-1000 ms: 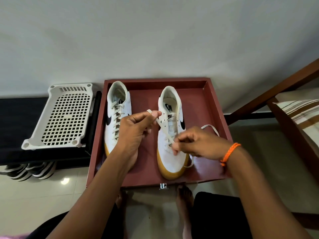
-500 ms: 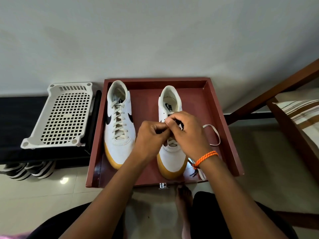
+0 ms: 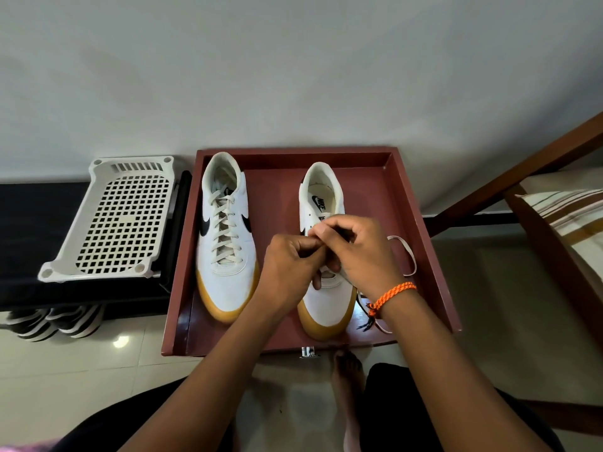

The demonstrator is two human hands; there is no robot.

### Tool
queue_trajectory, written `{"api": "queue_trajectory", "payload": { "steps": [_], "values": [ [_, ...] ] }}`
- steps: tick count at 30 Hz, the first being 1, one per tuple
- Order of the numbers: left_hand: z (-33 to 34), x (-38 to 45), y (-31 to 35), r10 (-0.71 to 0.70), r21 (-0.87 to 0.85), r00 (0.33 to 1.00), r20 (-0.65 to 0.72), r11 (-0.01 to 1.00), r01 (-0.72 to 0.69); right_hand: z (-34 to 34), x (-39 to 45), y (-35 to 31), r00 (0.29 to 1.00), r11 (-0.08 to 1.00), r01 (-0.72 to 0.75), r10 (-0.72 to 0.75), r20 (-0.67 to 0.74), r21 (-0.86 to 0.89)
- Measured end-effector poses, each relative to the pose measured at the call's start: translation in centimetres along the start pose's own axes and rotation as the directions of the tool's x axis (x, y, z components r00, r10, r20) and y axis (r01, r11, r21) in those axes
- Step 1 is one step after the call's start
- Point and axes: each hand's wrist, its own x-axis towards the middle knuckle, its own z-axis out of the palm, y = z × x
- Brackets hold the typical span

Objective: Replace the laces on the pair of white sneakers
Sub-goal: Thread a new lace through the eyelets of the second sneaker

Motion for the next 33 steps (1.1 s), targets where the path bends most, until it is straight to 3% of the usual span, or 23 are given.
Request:
{"api": "queue_trajectory", "payload": {
  "steps": [4, 6, 8, 10, 12, 14, 18, 21, 24, 26, 29, 33],
  "values": [
    [0.2, 0.0, 0.0, -0.032, 0.012, 0.996, 0.088, 0.999, 0.031, -0.4, 0.1, -0.2, 0.997, 0.988, -0.016, 0.028, -0.075, 0.155],
    [0.1, -0.2, 0.3, -0.049, 0.06, 0.986, 0.158, 0.997, 0.039, -0.6, 0.2, 0.1, 0.988, 0.998, 0.02, -0.01, -0.153, 0.062],
    [-0.6, -0.3, 0.7, -0.057, 0.155, 0.982, 0.181, 0.987, 0.029, -1.0, 0.3, 0.5, 0.972, 0.986, 0.055, -0.09, -0.218, -0.16],
    [-1.6, -0.1, 1.0, -0.061, 0.2, 0.994, 0.086, 0.979, 0.043, -1.4, 0.3, 0.8, 0.954, 0.916, 0.069, -0.177, -0.243, -0.396],
    [-2.5, 0.3, 0.9, -0.071, 0.215, 0.993, -0.099, 0.972, 0.091, -1.6, 0.1, 0.8, 0.945, 0.819, 0.071, -0.238, -0.224, -0.57],
    [-3.1, 0.5, 0.4, -0.045, 0.361, 0.966, -0.253, 0.922, 0.137, -1.4, 0.0, 0.8, 0.943, 0.706, 0.067, -0.275, -0.186, -0.706],
    [-2.9, 0.3, -0.5, -0.046, 0.518, 0.961, -0.271, 0.835, 0.186, -0.2, -0.5, 0.6, 0.934, 0.533, 0.196, -0.358, -0.01, -0.823],
    [-2.4, 0.2, -0.5, -0.016, 0.557, 0.968, -0.25, 0.815, 0.157, 0.0, -0.4, 1.0, 0.943, 0.48, 0.163, -0.332, -0.006, -0.862],
    [-2.4, 0.1, -0.4, -0.001, 0.569, 0.966, -0.258, 0.808, 0.152, 0.1, -0.3, 1.9, 0.961, 0.517, 0.135, -0.275, -0.015, -0.845],
    [-2.4, 0.2, -0.4, -0.01, 0.564, 0.966, -0.26, 0.81, 0.16, 0.4, 0.1, 2.6, 0.975, 0.641, 0.092, -0.213, -0.061, -0.762],
    [-2.4, 0.2, -0.3, -0.023, 0.55, 0.966, -0.256, 0.819, 0.165, 0.5, 0.6, 3.0, 0.99, 0.83, -0.074, -0.004, -0.138, -0.553],
    [-2.4, 0.2, -0.3, -0.018, 0.555, 0.976, -0.218, 0.82, 0.139, 0.8, 0.6, 3.0, 0.989, 0.857, -0.125, 0.071, -0.127, -0.5]
  ]
}}
